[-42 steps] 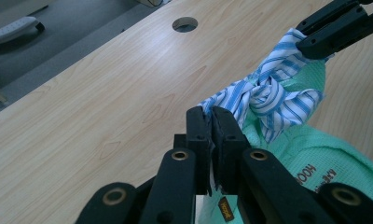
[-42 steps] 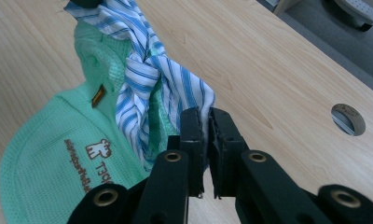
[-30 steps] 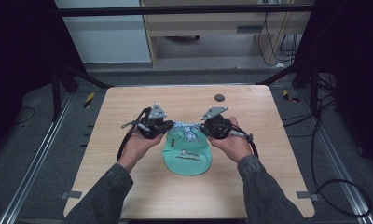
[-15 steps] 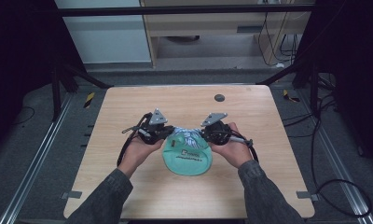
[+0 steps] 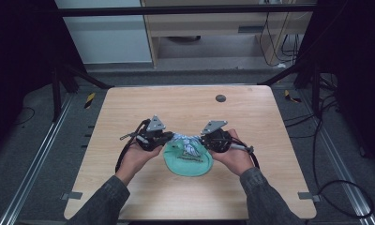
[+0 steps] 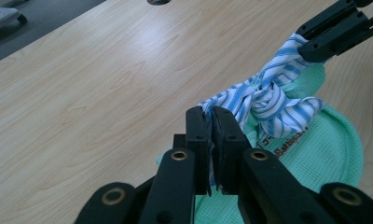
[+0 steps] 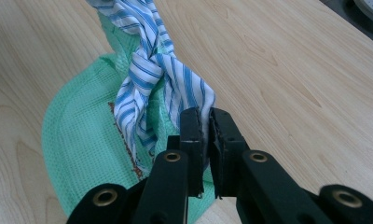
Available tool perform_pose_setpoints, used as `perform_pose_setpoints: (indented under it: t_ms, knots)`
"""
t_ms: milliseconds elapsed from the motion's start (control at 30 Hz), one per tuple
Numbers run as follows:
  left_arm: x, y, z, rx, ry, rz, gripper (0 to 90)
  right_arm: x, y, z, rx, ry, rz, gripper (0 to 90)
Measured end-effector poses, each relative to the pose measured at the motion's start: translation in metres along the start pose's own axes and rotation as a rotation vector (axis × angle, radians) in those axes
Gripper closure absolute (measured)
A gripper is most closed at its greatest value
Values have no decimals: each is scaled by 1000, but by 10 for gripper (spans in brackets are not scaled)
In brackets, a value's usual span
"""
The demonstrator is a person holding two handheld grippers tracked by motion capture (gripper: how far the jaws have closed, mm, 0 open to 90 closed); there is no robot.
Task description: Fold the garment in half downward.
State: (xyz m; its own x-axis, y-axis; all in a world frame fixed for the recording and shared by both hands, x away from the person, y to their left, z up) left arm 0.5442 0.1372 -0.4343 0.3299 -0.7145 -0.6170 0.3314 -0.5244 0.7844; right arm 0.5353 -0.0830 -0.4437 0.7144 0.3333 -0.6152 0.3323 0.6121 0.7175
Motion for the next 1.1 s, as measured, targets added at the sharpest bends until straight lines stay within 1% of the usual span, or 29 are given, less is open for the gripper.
perform_pose_setpoints:
  t_ms: [67, 100, 233, 367, 500, 567, 667, 733, 900, 1033, 1100]
  knots:
    - [0, -3, 2, -2, -9, -2, 861, 0, -1, -1, 5, 2, 0, 843]
    - [0, -4, 3, -3, -12, -2, 861, 0, -2, -2, 0, 4, 0, 842]
    - [0, -7, 5, -3, -15, -9, 861, 0, -6, -5, -2, 9, -3, 842]
    - [0, -10, 7, -9, -19, 4, 859, -1, -9, -8, -4, 15, -6, 840]
    - [1, -15, 10, -16, -31, 5, 858, -1, -13, -10, -5, 17, -6, 838]
    - [2, -16, 11, -13, -27, 3, 858, 0, -15, -10, -10, 9, -11, 839]
    - [4, -19, 13, -8, -27, -2, 860, 1, -17, -13, -16, 12, -14, 838]
    - [5, -21, 14, -14, -31, -5, 860, 2, -19, -14, -16, 16, -20, 839]
    - [6, -25, 16, -10, -33, -7, 860, 2, -23, -16, -7, 20, -22, 836]
    - [7, -29, 19, -9, -38, -10, 859, 2, -26, -19, -22, 24, -25, 833]
    - [8, -31, 19, -14, -41, -14, 859, 2, -27, -20, -19, 23, -28, 832]
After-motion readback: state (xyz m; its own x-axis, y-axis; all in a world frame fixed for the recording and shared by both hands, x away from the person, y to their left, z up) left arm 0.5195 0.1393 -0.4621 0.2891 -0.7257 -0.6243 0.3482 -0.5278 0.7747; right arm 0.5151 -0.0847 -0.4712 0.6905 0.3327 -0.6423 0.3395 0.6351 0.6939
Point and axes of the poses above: each handheld gripper's, and its own axes: x roughly forward along the jaws, y roughly out of its top, z roughly to its right, the point moved 3 cm from there along x, roughly forward along the jaws, and after that the axes turned 14 degrees about -y, right-handed, at the moved point
